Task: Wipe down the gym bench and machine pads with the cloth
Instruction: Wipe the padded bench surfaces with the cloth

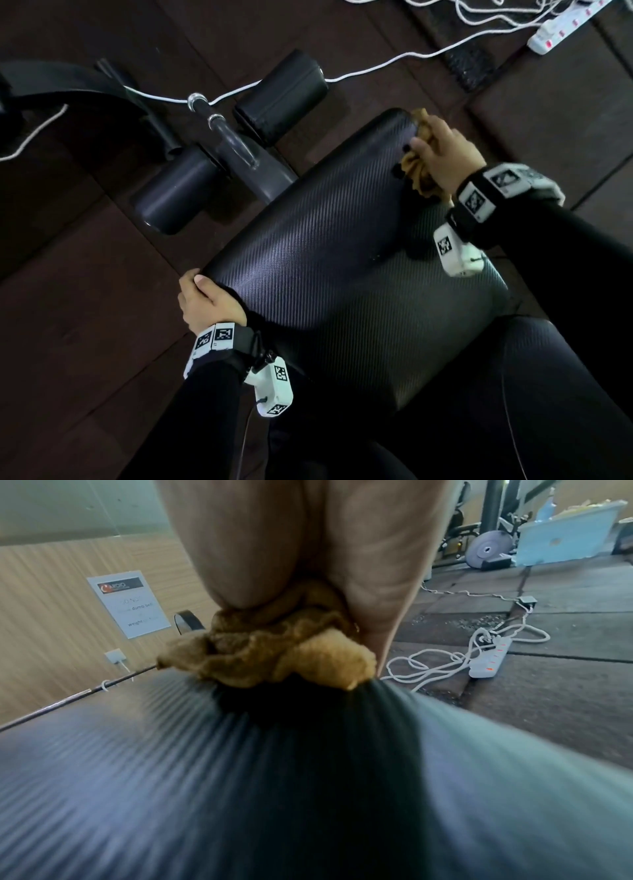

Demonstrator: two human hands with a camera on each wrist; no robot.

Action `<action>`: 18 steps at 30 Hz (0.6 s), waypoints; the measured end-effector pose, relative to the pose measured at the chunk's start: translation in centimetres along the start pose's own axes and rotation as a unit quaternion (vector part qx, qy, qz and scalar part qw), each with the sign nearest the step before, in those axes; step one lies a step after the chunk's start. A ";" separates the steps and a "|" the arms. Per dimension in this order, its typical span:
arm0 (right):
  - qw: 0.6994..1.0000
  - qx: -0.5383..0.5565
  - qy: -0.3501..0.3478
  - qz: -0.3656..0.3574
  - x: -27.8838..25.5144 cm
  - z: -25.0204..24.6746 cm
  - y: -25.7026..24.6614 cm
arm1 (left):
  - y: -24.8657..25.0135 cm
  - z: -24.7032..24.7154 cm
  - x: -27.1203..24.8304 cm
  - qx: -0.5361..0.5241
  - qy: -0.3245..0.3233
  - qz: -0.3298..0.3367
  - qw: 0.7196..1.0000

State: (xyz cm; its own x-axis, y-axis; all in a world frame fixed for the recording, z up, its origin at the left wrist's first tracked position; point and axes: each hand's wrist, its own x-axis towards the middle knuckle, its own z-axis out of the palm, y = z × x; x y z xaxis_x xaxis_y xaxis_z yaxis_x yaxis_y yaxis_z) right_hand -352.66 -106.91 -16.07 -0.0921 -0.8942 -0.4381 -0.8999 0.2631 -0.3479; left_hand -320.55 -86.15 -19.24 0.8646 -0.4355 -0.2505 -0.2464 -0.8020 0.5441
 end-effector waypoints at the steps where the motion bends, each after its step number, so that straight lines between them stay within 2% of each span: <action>1: 1.000 0.006 -0.001 0.005 -1.4 0.3 1.1 | 0.0 0.0 -0.1 -0.001 -0.001 0.001 1.000; 5: 0.999 0.030 -0.028 0.033 -6.7 1.5 5.2 | 0.1 -0.1 0.0 -0.001 -0.003 -0.003 1.000; 8: 0.998 0.034 -0.042 0.045 -8.0 1.8 6.6 | 0.2 -0.1 -0.1 0.000 -0.005 -0.003 1.000; 18: 0.997 0.048 -0.004 0.053 -1.9 1.0 1.6 | 0.5 -0.4 0.1 0.015 -0.018 0.005 1.000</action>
State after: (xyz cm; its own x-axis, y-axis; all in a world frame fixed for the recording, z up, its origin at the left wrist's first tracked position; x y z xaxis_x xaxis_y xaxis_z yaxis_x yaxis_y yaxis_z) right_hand -353.49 -104.39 -16.66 -0.1805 -0.8565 -0.4836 -0.8400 0.3900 -0.3772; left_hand -320.46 -86.44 -18.69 0.8453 -0.4583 -0.2745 -0.2691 -0.8092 0.5223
